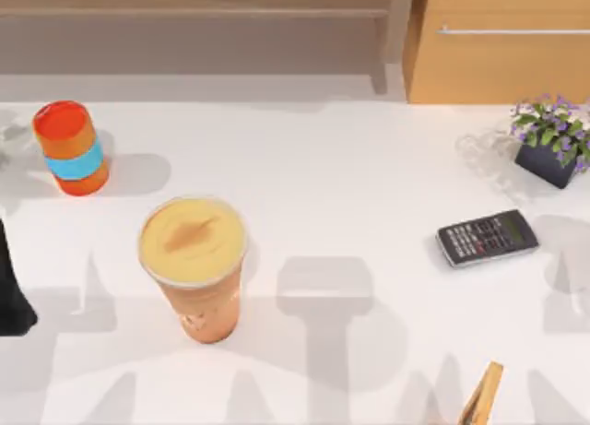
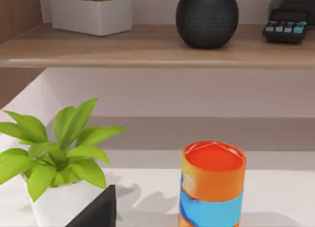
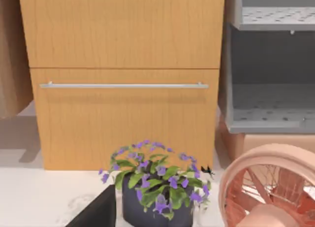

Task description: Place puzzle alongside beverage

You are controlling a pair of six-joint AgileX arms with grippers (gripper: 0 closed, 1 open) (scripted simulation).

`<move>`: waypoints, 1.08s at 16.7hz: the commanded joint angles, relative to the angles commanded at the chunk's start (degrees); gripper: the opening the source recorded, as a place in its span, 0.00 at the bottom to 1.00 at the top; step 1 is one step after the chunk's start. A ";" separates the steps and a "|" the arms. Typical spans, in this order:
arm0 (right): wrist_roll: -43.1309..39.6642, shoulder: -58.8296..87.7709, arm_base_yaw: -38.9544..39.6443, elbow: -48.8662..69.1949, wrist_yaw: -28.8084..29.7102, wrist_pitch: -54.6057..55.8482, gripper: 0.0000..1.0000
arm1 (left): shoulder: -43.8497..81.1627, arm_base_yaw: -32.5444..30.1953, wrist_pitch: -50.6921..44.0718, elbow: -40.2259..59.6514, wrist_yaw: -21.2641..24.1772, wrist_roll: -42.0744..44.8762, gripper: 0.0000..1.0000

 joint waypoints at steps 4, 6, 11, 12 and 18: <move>0.00 0.00 0.00 0.00 0.00 0.00 1.00 | 1.86 -0.66 0.22 1.76 -0.60 0.02 1.00; 0.00 0.00 0.00 0.00 0.00 0.00 1.00 | 6.14 -2.04 0.69 5.89 -1.87 0.08 1.00; 0.00 0.00 0.00 0.00 0.00 0.00 1.00 | 26.72 -7.70 2.58 25.57 -7.04 0.29 1.00; 0.00 0.00 0.00 0.00 0.00 0.00 1.00 | 32.10 -9.07 3.04 30.53 -8.30 0.35 1.00; 0.00 0.00 0.00 0.00 0.00 0.00 1.00 | 66.19 -17.53 5.88 60.92 -16.03 0.67 1.00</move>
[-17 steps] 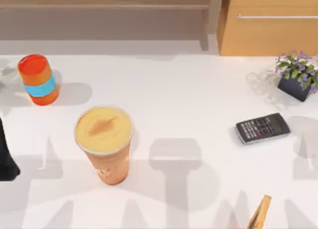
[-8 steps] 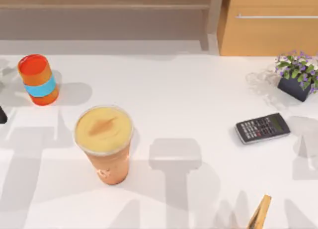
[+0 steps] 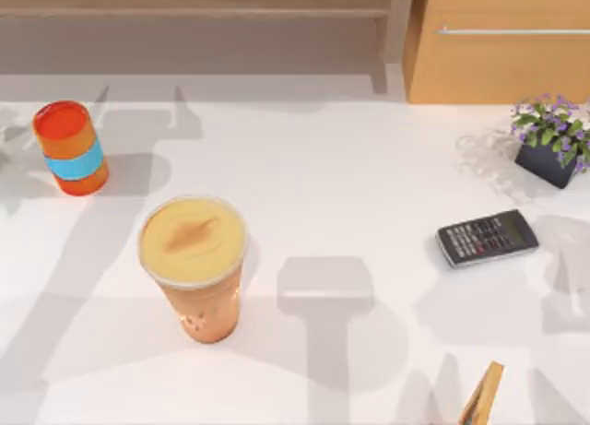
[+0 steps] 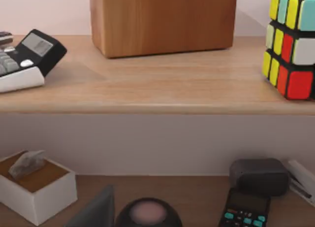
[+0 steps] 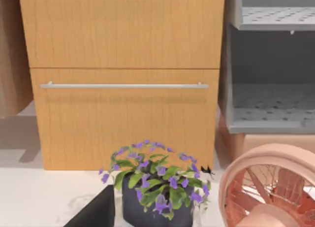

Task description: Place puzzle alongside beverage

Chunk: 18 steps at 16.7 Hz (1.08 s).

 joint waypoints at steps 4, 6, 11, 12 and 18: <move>0.00 0.00 0.00 0.00 0.00 0.00 1.00 | 18.74 -4.65 1.56 17.00 -4.25 0.18 1.00; 0.00 0.00 0.00 0.00 0.00 0.00 1.00 | 25.38 -6.37 2.14 23.14 -5.83 0.24 1.00; 0.00 0.00 0.00 0.00 0.00 0.00 1.00 | 31.89 -8.14 2.73 28.94 -7.45 0.31 1.00; 0.00 0.00 0.00 0.00 0.00 0.00 1.00 | 31.89 -8.14 2.73 28.94 -7.45 0.31 1.00; 0.00 0.00 0.00 0.00 0.00 0.00 1.00 | 33.64 -7.57 2.25 31.02 -6.83 0.30 1.00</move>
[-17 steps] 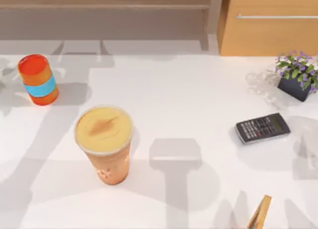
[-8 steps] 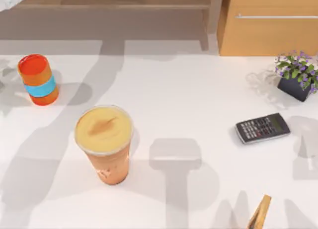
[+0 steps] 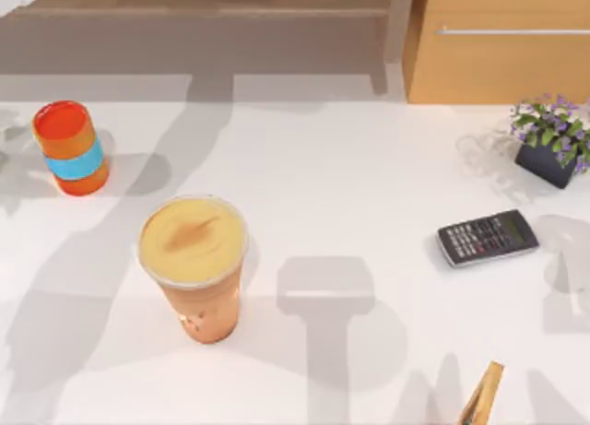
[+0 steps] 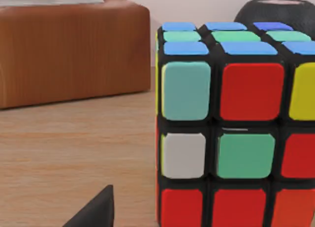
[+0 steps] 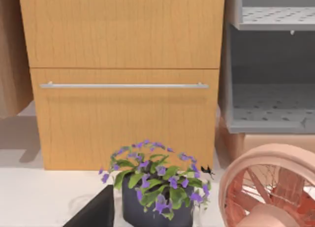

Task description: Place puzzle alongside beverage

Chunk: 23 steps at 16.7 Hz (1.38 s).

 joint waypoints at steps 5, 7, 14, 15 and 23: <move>0.00 0.00 0.00 0.00 0.00 0.00 1.00 | 8.05 1.72 -2.13 10.32 1.83 -0.04 1.00; 0.00 0.00 0.00 0.00 0.00 0.00 1.00 | 10.41 2.35 -2.83 13.43 2.50 -0.06 1.00; 0.00 0.00 0.00 0.00 0.00 0.00 1.00 | 11.15 2.52 -3.02 14.26 2.67 -0.07 0.85; 0.00 0.00 0.00 0.00 0.00 0.00 1.00 | 11.15 2.52 -3.02 14.26 2.67 -0.07 0.77; 0.00 0.00 0.00 0.00 0.00 0.00 1.00 | 11.15 2.52 -3.02 14.26 2.67 -0.07 0.17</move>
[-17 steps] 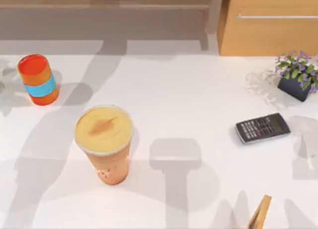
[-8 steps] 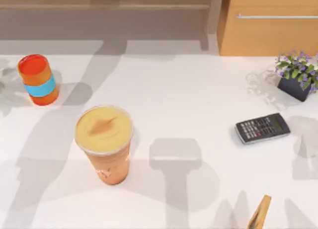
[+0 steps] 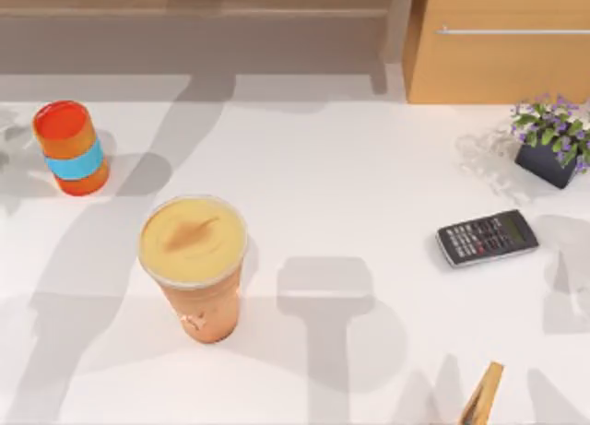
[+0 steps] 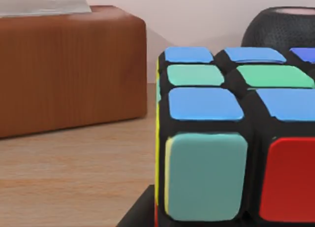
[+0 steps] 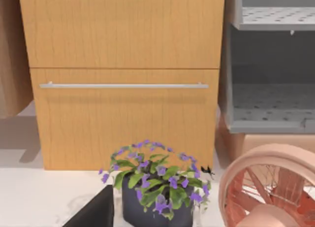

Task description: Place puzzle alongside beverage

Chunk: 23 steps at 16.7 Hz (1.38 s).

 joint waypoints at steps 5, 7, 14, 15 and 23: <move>0.00 0.00 0.00 0.00 0.00 0.00 1.00 | 0.00 0.00 0.00 0.00 0.00 0.00 0.00; 0.00 0.00 0.00 0.00 0.00 0.00 1.00 | 0.00 0.00 0.00 0.00 0.00 0.00 0.00; 0.00 0.00 0.00 0.00 0.00 0.00 1.00 | 0.16 -0.18 -1.17 1.45 -0.04 0.09 0.00; 0.00 0.00 0.00 0.00 0.00 0.00 1.00 | 0.24 -0.19 -1.59 1.96 -0.04 0.09 0.00; 0.00 0.00 0.00 0.00 0.00 0.00 1.00 | -1.03 -0.32 -3.58 3.35 -0.16 -0.18 0.00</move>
